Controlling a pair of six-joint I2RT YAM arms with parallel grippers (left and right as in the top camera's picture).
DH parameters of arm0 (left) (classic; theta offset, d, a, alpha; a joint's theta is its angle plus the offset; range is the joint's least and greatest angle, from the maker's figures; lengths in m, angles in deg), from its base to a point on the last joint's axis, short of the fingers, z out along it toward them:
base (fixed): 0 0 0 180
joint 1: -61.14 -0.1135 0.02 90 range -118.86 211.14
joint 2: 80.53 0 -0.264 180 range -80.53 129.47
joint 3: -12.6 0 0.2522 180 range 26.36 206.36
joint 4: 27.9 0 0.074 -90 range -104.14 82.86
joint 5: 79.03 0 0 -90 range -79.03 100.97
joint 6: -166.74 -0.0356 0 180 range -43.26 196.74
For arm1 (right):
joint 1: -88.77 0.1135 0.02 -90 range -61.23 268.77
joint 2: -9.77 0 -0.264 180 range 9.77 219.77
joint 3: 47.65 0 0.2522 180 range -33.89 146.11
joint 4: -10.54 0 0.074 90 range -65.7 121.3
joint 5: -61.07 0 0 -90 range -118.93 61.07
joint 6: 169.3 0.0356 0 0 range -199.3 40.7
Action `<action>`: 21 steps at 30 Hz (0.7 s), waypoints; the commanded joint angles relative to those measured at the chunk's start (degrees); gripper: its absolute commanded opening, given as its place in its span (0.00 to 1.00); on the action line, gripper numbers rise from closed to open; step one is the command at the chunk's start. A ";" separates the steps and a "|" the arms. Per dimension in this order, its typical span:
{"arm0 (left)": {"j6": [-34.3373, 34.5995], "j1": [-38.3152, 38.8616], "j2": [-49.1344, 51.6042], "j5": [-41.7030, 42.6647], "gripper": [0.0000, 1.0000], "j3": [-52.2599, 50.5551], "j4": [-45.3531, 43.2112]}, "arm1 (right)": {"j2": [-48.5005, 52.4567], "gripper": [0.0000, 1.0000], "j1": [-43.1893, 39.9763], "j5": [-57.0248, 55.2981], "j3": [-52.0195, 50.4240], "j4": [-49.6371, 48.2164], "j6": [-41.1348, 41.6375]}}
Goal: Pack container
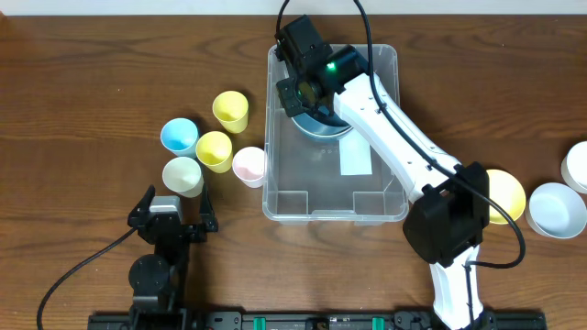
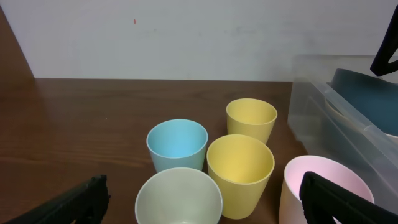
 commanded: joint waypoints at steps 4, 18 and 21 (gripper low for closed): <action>-0.81 -0.20 -0.04 -0.04 0.98 -1.25 1.86 | -0.74 0.01 -0.48 0.46 1.33 0.24 1.14; -0.81 -0.20 -0.04 -0.04 0.98 -1.25 1.88 | -0.66 0.01 -0.39 1.70 -4.26 -2.62 1.14; -0.81 -0.20 -0.04 -0.04 0.98 -1.25 1.86 | -0.66 0.01 -0.39 1.73 -4.31 -2.67 1.14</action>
